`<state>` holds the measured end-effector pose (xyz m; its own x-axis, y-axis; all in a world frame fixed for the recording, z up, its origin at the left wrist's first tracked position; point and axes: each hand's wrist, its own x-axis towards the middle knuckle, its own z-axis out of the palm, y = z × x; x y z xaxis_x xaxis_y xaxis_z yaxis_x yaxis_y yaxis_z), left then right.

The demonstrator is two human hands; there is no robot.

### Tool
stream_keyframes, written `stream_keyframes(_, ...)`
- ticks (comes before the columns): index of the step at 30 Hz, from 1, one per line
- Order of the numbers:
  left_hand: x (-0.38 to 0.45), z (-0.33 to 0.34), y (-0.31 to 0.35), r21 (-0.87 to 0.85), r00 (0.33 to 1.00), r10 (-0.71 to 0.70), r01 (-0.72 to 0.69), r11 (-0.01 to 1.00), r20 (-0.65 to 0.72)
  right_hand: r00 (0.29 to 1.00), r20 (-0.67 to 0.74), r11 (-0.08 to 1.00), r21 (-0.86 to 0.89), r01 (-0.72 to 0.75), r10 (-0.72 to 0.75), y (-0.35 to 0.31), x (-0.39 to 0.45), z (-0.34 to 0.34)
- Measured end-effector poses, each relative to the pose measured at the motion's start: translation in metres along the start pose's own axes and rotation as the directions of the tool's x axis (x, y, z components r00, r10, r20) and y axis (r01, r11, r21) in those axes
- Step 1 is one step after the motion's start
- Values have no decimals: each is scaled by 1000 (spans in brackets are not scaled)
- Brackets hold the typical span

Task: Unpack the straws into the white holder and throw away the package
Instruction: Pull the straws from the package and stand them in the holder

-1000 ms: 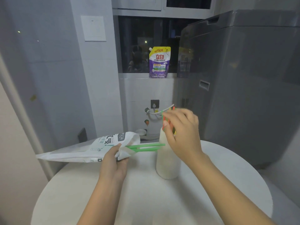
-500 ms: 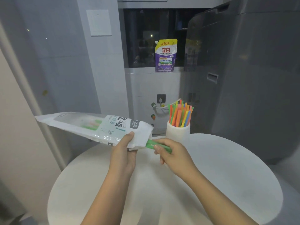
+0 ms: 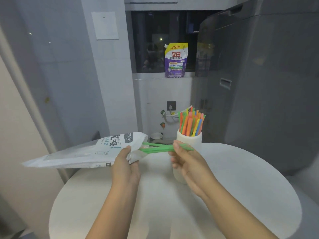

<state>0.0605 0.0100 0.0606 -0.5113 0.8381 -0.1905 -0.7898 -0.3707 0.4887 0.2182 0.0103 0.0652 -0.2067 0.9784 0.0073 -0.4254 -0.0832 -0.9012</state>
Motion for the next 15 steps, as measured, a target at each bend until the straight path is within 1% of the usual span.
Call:
stream_keyframes(4, -6, 5, -7, 9, 1000, 9, -9, 1000, 15, 996, -7, 978, 191, -84, 87, 11, 4, 15)
stream_keyframes(7, -11, 6, -15, 19, 999, -20, 19, 1000, 30, 996, -42, 934, 353, -57, 77, 12, 9, 23)
stream_keyframes(9, -13, 4, -18, 29, 999, -39, 38, 999, 31, 995, -70, 936, 349, -46, 75, 13, 10, 28)
stream_keyframes(12, -15, 5, -22, 36, 998, -65, 65, 997, 22, 989, -122, 974, 221, -57, 85, 18, 10, 35)
stream_keyframes(15, -18, 6, -25, 36, 995, -101, 100, 994, 23, 987, -145, 978, 203, -38, 69, 19, 12, 39)
